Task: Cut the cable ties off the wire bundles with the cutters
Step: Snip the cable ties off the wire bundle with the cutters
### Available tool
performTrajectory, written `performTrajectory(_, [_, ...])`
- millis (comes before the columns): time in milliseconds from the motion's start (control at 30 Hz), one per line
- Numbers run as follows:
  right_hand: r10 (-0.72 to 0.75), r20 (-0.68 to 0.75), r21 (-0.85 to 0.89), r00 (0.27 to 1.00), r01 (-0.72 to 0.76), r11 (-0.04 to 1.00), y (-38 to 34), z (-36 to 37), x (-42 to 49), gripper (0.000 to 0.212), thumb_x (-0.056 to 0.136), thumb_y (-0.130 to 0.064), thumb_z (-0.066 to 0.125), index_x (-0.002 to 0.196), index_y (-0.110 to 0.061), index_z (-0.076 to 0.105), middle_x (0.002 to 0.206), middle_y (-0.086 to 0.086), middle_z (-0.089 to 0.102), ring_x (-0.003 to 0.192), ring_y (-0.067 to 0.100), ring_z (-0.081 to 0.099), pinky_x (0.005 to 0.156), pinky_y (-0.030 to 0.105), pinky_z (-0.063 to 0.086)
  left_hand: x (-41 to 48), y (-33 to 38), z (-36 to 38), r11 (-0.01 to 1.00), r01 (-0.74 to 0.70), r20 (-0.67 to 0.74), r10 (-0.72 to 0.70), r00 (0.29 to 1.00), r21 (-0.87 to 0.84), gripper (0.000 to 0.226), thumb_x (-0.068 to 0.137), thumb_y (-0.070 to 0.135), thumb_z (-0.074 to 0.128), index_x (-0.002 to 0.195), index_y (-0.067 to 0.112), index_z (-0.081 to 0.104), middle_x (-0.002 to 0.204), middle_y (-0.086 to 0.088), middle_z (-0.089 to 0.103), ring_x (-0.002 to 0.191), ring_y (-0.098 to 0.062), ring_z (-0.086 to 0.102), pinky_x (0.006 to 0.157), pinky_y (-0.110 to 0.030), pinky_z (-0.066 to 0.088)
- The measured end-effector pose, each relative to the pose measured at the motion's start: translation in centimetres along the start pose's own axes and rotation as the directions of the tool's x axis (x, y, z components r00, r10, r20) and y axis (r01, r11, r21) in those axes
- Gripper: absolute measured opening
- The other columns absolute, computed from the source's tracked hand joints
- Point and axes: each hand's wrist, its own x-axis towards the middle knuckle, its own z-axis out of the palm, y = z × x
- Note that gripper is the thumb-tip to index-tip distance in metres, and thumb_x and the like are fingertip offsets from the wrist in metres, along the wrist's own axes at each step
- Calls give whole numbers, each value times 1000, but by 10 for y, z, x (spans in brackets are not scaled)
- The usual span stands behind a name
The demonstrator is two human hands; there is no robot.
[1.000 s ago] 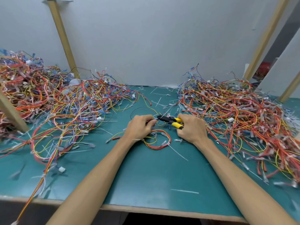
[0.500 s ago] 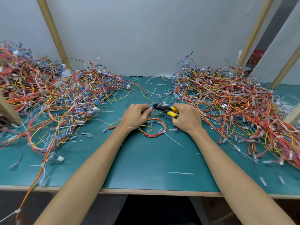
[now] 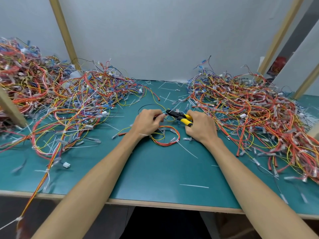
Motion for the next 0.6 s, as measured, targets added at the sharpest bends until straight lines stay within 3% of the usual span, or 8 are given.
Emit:
performTrajectory(333, [79,17,-35,997,-78,996,-1,0,2,15,67,-23,65,74,-16,54,57,-1,45,58,27,48,54,27,31,0,1,0,999,-15,-11,16,1000,35,26,97,28,54,75,17,64,52,6,49,55,-18,46,55,-32,36])
performTrajectory(600, [92,15,-40,996,-91,995,0,1,1,15,63,-21,65,71,-17,53,56,1,48,58,29,50,55,28,34,-3,6,-3,998,-13,-6,14,1000,59,25,96,27,54,78,16,66,59,2,55,62,-24,48,60,-34,40])
